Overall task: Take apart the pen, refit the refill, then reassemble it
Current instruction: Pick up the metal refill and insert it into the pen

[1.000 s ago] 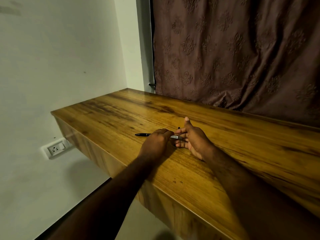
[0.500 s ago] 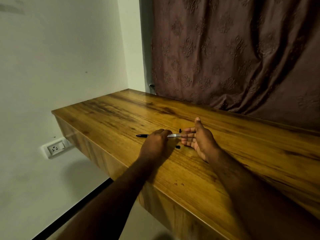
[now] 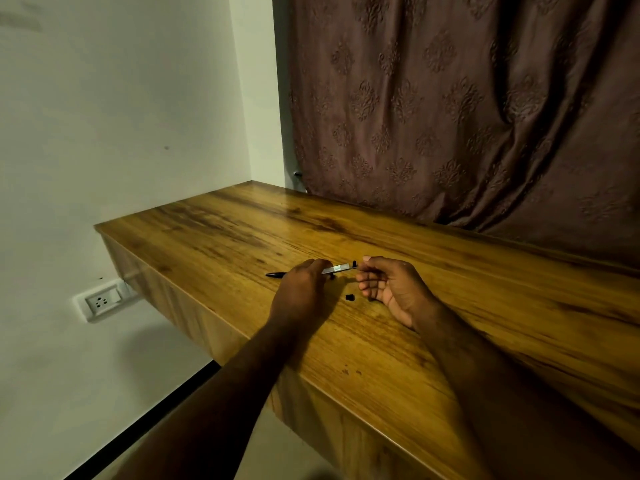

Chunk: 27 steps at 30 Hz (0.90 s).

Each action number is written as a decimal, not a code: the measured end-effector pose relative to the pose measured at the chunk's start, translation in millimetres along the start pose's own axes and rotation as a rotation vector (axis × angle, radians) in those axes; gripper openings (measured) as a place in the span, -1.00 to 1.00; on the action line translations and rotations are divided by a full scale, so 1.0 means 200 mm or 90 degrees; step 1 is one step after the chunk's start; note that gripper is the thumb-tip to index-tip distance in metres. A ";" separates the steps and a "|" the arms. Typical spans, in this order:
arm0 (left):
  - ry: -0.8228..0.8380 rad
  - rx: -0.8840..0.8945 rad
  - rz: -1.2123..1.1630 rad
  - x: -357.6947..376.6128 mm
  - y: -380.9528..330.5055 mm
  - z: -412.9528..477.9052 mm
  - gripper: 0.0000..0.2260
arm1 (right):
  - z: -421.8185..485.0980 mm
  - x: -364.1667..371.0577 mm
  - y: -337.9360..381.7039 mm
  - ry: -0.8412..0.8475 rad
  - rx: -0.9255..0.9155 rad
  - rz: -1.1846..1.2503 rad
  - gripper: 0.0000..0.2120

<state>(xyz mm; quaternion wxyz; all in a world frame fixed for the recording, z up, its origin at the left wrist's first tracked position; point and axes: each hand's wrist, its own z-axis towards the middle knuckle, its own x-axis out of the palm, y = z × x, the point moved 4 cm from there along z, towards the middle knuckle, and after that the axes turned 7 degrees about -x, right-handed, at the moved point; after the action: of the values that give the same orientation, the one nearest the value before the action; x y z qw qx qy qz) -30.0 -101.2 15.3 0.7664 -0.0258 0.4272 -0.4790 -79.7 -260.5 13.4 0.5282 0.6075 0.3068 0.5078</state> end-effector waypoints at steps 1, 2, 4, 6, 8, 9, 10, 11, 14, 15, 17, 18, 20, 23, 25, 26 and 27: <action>0.000 -0.001 0.001 0.00 0.00 0.00 -0.74 | 0.00 0.00 0.00 0.002 -0.006 -0.003 -0.81; -0.002 0.000 0.001 0.00 0.00 0.00 -0.74 | 0.00 0.00 0.00 0.003 -0.012 -0.007 -0.82; -0.006 0.000 -0.009 -0.01 -0.01 0.00 -0.75 | 0.00 0.00 0.00 0.006 -0.023 -0.014 -0.84; -0.009 0.000 -0.024 -0.02 -0.02 -0.01 -0.76 | 0.00 0.00 0.00 0.007 -0.032 -0.018 -0.87; -0.009 0.009 -0.025 -0.02 -0.02 -0.01 -0.75 | 0.00 -0.01 -0.01 0.005 -0.044 -0.018 -0.89; -0.009 0.011 -0.026 -0.02 -0.03 -0.01 -0.75 | 0.00 -0.01 -0.01 0.003 -0.051 -0.018 -0.90; -0.008 0.010 -0.032 -0.03 -0.03 -0.01 -0.73 | 0.00 -0.01 -0.01 0.002 -0.058 -0.020 -0.91; -0.005 0.005 -0.042 -0.03 -0.03 -0.01 -0.69 | 0.00 -0.01 -0.01 0.002 -0.066 -0.022 -0.91; 0.005 -0.006 -0.054 -0.04 -0.03 -0.01 -0.62 | 0.00 -0.01 -0.01 -0.001 -0.090 -0.036 -0.90; 0.008 -0.008 -0.056 -0.04 -0.03 -0.01 -0.61 | 0.00 -0.01 -0.01 -0.004 -0.098 -0.043 -0.90; 0.008 -0.016 -0.067 -0.04 -0.03 -0.01 -0.55 | 0.00 0.00 0.00 -0.017 -0.113 -0.065 -0.90; 0.007 -0.016 -0.066 -0.04 -0.03 -0.01 -0.56 | -0.01 0.00 0.00 -0.026 -0.121 -0.079 -0.90; 0.005 -0.011 -0.053 -0.04 -0.03 -0.01 -0.69 | -0.01 0.00 0.01 -0.042 -0.138 -0.109 -0.91; 0.008 -0.023 -0.037 -0.03 -0.01 -0.01 -0.79 | -0.01 0.00 0.03 -0.059 -0.163 -0.145 -0.91; 0.010 -0.035 -0.026 -0.02 -0.01 -0.01 -0.80 | 0.00 0.00 0.03 -0.070 -0.175 -0.177 -0.91; 0.009 -0.037 -0.024 -0.02 -0.01 -0.01 -0.79 | 0.00 0.00 0.03 -0.073 -0.180 -0.187 -0.91; 0.007 -0.038 -0.026 -0.02 0.00 -0.01 -0.78 | 0.00 -0.01 0.03 -0.077 -0.183 -0.191 -0.91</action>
<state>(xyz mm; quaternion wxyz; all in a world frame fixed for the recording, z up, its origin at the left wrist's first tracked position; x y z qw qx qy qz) -33.0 -97.3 16.7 0.7531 -0.0548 0.4450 -0.4814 -81.7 -263.3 19.3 0.6965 0.5026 0.2859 0.4249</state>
